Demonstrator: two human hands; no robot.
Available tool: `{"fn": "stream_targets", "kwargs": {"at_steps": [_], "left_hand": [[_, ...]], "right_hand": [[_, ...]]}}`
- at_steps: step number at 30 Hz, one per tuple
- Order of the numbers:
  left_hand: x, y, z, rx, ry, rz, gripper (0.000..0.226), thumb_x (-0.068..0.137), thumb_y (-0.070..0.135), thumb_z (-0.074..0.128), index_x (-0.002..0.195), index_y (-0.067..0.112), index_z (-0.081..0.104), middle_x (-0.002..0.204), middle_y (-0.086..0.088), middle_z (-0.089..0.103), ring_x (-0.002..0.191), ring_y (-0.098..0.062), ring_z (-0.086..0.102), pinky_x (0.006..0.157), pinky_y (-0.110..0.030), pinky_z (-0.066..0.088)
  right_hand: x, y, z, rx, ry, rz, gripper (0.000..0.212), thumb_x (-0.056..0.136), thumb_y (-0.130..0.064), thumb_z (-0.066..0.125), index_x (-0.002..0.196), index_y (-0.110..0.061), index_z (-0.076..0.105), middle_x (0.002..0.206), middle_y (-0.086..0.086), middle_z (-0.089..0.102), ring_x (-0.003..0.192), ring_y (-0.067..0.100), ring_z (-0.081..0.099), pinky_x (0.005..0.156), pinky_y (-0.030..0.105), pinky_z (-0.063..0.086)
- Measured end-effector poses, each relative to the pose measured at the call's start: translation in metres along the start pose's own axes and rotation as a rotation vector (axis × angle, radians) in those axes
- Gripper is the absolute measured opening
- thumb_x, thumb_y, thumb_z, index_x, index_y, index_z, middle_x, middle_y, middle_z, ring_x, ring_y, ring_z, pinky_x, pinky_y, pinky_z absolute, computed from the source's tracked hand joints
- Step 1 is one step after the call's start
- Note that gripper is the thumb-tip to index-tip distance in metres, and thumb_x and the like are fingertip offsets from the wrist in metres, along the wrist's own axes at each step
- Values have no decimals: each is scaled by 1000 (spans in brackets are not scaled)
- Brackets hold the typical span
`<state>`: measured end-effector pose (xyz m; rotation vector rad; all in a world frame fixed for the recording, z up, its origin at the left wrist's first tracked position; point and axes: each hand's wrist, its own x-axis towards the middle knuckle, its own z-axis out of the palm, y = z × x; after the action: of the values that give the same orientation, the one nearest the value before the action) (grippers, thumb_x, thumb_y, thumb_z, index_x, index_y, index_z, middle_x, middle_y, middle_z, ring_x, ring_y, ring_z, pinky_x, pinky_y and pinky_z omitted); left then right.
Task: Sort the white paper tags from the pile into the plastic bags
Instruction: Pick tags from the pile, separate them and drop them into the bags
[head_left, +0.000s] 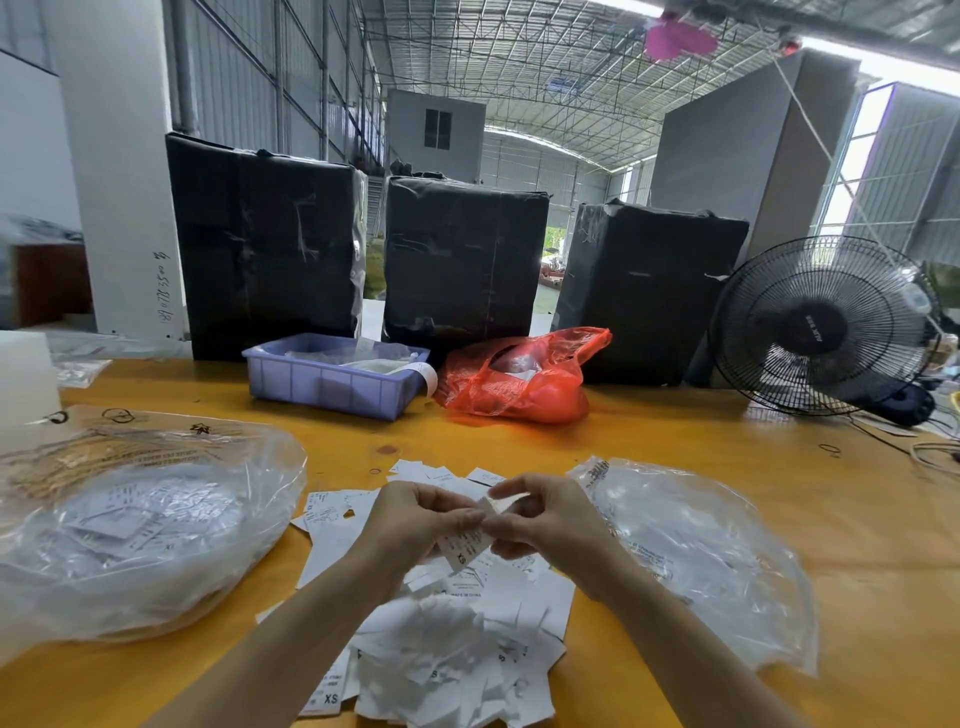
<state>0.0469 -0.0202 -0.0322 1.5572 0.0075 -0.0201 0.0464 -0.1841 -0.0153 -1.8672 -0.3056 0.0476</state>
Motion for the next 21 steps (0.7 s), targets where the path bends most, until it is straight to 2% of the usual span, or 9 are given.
{"fn": "stream_targets", "kwargs": {"at_steps": [2,4,7,12,15,18,21], "left_hand": [[1,0,1,-58,25,-3,4,73,6,77,72,6,74,70,-11,73,65,-17,70,60,-28,55],[1,0,1,-125,38,-24,12,76,11,75,78,-1,73,71,-14,73,65,-18,70,54,-24,54],[2,0,1,-206,56,-64,18,79,9,72,84,-7,70,70,-15,72,60,-17,71,51,-21,53],[5,-1,-2,-232,31,-101,7,79,6,71,79,0,73,75,-18,73,68,-24,70,69,-29,51],[4,0,-2,-306,-13,-131,10,81,2,67,85,-7,70,76,-19,73,62,-21,71,54,-22,54],[3,2,-1,-375,-66,-145,12,80,-3,66,86,-14,67,78,-24,71,60,-23,69,52,-22,54],[2,4,0,-347,-77,-161,13,80,-1,67,87,-12,69,79,-22,71,63,-23,69,52,-23,54]], "right_hand": [[1,1,-1,4,70,-43,22,81,-1,70,101,6,61,77,24,68,56,19,64,60,30,57],[2,3,-1,-20,88,-72,16,82,-1,70,94,7,64,75,21,68,55,17,64,58,27,56],[2,3,-1,18,111,-88,17,82,-1,70,97,5,66,76,15,70,57,14,66,59,23,56],[7,2,-6,169,310,-185,22,79,-1,72,101,-1,67,81,11,69,71,14,69,61,22,57],[8,3,-4,178,416,-253,14,81,0,69,95,-5,69,86,11,70,78,18,70,66,25,59],[9,4,-3,185,453,-294,13,83,1,66,87,-11,70,85,10,71,80,20,71,68,27,59],[9,5,-2,150,453,-320,13,84,2,65,86,-10,69,83,6,71,79,18,71,67,25,58]]}}
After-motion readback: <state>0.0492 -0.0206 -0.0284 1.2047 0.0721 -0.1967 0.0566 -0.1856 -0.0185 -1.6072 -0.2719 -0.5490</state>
